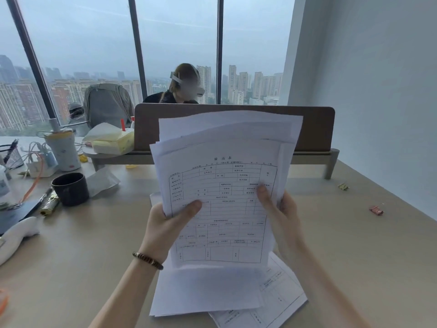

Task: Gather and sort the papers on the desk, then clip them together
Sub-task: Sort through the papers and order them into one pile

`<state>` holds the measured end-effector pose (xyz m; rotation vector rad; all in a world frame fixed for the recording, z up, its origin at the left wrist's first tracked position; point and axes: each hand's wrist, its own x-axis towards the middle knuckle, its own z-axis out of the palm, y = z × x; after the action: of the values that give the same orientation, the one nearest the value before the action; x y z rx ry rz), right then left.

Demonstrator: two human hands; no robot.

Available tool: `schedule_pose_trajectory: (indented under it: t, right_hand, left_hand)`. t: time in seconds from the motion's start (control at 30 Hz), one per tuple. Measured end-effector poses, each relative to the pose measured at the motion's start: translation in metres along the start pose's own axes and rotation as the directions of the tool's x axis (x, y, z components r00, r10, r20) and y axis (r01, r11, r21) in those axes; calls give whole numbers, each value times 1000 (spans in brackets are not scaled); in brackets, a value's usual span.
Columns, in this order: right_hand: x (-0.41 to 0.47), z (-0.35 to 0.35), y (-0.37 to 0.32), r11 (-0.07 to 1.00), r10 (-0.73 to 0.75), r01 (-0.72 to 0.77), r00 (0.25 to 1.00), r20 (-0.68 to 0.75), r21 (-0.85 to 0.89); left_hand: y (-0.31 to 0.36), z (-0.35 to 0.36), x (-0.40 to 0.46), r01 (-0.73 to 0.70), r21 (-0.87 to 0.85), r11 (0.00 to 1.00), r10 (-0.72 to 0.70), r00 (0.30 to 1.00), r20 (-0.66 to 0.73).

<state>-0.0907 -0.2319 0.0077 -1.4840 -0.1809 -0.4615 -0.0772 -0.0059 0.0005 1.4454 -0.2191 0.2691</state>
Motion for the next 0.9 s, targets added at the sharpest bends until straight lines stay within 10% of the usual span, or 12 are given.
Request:
schedule_pose_trajectory:
  t: [0.67, 0.9]
  right_hand:
    - [15, 0, -20, 974, -202, 205, 979, 39, -99]
    - [31, 0, -89, 459, -615, 610, 743, 264, -646]
  left_hand:
    - [-6, -6, 0, 11, 71, 997, -19, 994, 108]
    - [-1, -7, -2, 31, 15, 999, -34, 984, 177]
